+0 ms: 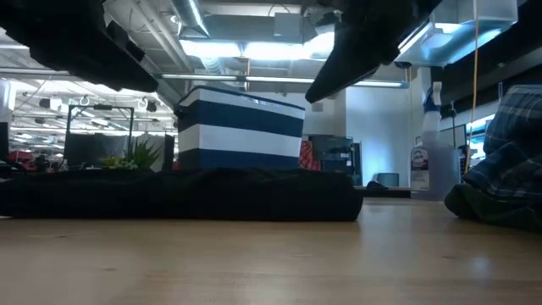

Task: Fold Laundry from Bin
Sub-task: Fold the black shirt

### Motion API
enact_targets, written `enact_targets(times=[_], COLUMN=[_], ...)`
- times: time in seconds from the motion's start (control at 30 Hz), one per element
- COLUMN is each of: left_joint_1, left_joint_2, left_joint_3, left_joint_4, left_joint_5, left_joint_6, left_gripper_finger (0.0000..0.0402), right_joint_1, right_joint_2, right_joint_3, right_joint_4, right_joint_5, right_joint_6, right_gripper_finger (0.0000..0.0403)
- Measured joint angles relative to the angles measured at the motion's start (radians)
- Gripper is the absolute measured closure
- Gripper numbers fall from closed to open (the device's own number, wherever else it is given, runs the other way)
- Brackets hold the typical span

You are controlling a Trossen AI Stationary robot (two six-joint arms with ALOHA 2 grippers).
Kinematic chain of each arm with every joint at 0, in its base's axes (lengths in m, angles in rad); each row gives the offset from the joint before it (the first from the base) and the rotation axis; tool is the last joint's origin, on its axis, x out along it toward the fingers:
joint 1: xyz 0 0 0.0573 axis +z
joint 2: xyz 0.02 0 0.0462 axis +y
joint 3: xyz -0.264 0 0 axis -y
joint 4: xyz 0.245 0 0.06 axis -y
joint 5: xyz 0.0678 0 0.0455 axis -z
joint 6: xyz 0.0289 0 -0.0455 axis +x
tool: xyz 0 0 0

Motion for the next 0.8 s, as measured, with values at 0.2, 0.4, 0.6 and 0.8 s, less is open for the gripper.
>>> enact_targets(times=[0.2, 0.4, 0.6, 0.8], left_joint_1=[0.024, 0.075, 0.094, 0.146], left_joint_2=[0.085, 0.086, 0.103, 0.104], left_joint_3=[0.000, 0.000, 0.000, 0.037], left_joint_4=[0.115, 0.167, 0.163, -0.027], left_joint_5=[0.078, 0.260, 0.300, 0.324], left_joint_6=[0.086, 0.102, 0.180, 0.201], left_gripper_finger=[0.0395, 0.0341, 0.0260, 0.0199], right_joint_1=[-0.034, -0.070, -0.090, -0.113], right_joint_2=[0.000, 0.000, 0.000, 0.000], right_joint_3=[0.000, 0.000, 0.000, 0.000], right_joint_4=[0.000, -0.001, -0.001, -0.003], right_joint_5=[0.007, -0.002, -0.004, -0.012], right_joint_6=[-0.004, -0.013, -0.049, -0.065], right_gripper_finger=[0.0403, 0.0403, 0.0403, 0.0403])
